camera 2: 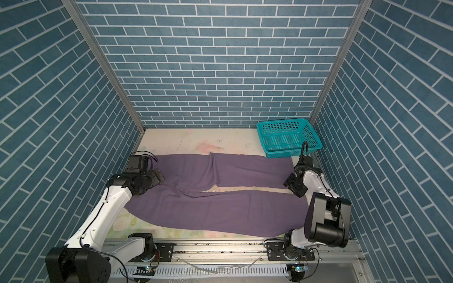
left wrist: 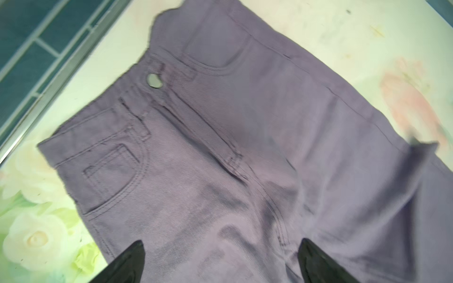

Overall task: Fold and stack the trousers
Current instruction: Flatten out the trousers at the center of the table.

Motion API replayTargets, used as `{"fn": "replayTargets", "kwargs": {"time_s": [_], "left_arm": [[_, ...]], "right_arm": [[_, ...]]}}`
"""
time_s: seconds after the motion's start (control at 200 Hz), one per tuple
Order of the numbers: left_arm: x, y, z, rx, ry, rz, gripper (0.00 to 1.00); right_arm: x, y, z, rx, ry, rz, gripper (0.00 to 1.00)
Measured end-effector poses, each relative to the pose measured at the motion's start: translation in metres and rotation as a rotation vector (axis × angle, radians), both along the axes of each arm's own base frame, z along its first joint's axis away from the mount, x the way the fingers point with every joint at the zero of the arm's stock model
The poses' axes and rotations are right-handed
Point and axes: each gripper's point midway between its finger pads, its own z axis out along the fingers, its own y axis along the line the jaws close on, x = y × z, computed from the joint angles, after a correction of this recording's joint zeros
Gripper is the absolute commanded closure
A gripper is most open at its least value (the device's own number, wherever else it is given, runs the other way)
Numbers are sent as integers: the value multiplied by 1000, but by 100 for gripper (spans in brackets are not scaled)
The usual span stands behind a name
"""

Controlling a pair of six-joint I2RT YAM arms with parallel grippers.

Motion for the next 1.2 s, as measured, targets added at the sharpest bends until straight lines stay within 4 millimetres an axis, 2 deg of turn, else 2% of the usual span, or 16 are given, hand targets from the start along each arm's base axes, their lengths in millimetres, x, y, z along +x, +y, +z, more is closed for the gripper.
{"fn": "replayTargets", "kwargs": {"time_s": [0.175,0.245,0.285,0.36,0.41,0.615,0.88,0.92,0.965,1.005,1.055,1.2], "left_arm": [[0,23,-19,-19,67,90,1],[2,27,-24,-36,76,110,1],[4,28,-26,-45,77,117,1],[7,29,-30,-59,79,122,1],[9,30,-31,-64,79,126,1],[11,35,-40,-88,72,162,1],[5,35,-56,-99,116,189,1],[5,35,-55,-99,115,190,1],[6,35,-55,-100,113,192,1],[6,35,-55,-99,112,193,1],[6,36,-55,-97,112,195,1],[2,37,-53,-87,105,202,1]], "right_arm": [[26,-14,-15,12,-9,-26,46],[32,-18,-19,14,-7,-31,52],[34,-19,-19,15,-6,-32,61],[38,-23,-21,15,-6,-35,92],[41,-25,-23,16,-11,-33,100],[43,-43,-22,43,-46,-113,100],[24,-93,-9,20,-87,-297,100],[23,-96,-8,18,-89,-308,89],[23,-96,-6,26,-95,-323,72],[24,-96,-5,35,-104,-326,64],[27,-94,1,43,-124,-317,58],[28,-79,30,25,-211,-271,51]]}}
